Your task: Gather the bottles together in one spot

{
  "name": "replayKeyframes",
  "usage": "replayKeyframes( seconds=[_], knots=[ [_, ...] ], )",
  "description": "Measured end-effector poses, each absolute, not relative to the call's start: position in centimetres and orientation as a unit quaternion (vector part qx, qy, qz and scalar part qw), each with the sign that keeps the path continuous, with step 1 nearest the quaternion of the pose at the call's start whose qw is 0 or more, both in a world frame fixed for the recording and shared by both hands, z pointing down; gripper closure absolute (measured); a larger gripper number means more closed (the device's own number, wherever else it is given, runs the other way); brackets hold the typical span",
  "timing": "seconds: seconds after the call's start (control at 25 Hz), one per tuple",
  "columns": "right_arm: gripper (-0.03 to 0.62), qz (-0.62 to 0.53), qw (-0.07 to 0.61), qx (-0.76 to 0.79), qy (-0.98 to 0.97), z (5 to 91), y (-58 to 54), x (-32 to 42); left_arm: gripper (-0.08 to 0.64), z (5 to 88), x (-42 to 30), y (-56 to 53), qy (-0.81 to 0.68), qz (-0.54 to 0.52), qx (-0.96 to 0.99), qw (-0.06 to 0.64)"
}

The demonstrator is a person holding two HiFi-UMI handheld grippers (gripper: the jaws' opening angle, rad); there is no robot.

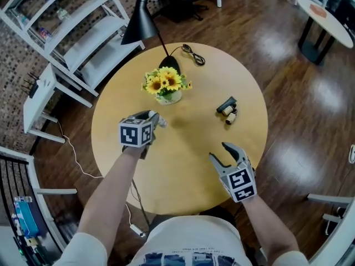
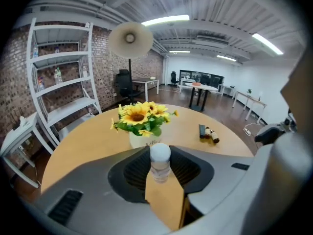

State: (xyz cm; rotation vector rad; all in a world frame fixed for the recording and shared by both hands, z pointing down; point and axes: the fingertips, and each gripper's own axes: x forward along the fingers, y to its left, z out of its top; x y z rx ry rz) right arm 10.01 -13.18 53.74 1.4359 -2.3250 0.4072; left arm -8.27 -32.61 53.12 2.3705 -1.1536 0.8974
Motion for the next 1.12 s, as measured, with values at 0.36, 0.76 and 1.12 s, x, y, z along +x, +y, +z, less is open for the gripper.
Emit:
replayKeyframes(
  seconds=[0.36, 0.76, 1.12],
  knots=[
    [0.350, 0.206, 0.207, 0.526, -0.799, 56.4, -7.9, 12.5, 0.439, 55.6, -8.5, -37.4, -0.427, 0.313, 0.833, 0.159],
    [0.350, 0.225, 0.202, 0.535, -0.789, 56.9, -6.6, 12.4, 0.439, 57.5, -8.0, -39.4, -0.417, 0.323, 0.838, 0.138],
    [0.351, 0.224, 0.204, 0.532, -0.791, 57.1, -6.5, 12.0, 0.380, 57.1, -8.2, -39.5, -0.420, 0.319, 0.842, 0.117]
  ],
)
